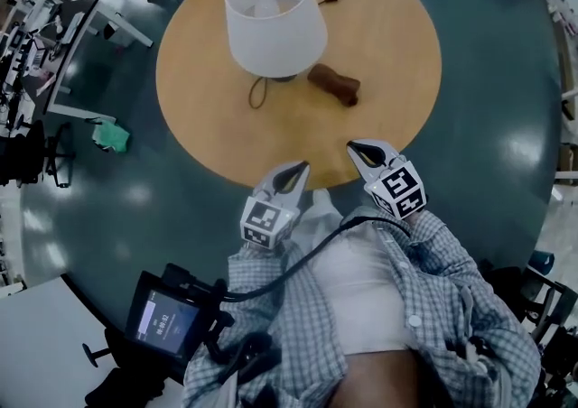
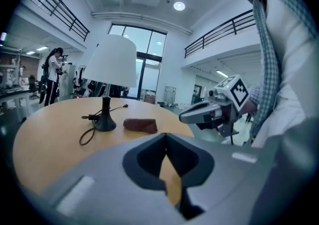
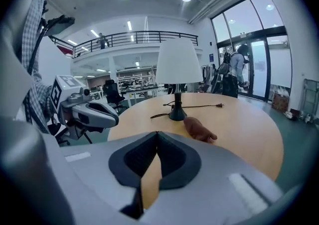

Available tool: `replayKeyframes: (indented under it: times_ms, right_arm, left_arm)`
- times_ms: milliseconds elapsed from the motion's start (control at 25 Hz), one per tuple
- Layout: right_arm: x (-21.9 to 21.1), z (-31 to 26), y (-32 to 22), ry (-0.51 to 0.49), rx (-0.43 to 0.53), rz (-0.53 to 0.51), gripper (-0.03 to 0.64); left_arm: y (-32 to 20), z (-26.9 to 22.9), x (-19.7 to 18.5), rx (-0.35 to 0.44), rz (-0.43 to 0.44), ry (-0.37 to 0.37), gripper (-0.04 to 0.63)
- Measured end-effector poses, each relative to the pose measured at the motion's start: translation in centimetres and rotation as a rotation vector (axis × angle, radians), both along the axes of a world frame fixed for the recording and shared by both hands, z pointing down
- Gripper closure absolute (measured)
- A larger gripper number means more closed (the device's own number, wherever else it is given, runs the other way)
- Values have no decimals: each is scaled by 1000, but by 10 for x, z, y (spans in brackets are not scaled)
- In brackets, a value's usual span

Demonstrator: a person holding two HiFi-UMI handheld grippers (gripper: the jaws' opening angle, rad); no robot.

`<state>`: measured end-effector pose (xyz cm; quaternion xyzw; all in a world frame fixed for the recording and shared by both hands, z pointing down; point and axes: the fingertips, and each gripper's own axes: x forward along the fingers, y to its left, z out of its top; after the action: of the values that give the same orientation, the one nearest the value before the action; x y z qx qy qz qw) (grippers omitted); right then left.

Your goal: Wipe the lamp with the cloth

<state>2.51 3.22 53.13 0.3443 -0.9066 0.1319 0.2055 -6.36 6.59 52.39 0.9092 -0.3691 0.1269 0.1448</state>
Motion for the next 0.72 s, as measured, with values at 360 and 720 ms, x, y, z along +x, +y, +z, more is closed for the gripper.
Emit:
replayKeyframes:
  times_ms: [360, 720]
  right_arm:
    - [3, 6, -37, 6, -51, 11, 612]
    - [2, -7, -88, 1, -3, -20, 612]
  left_arm:
    - [-58, -13, -1, -48, -47, 110, 592]
    - [-131, -36, -22, -50, -152, 492, 592]
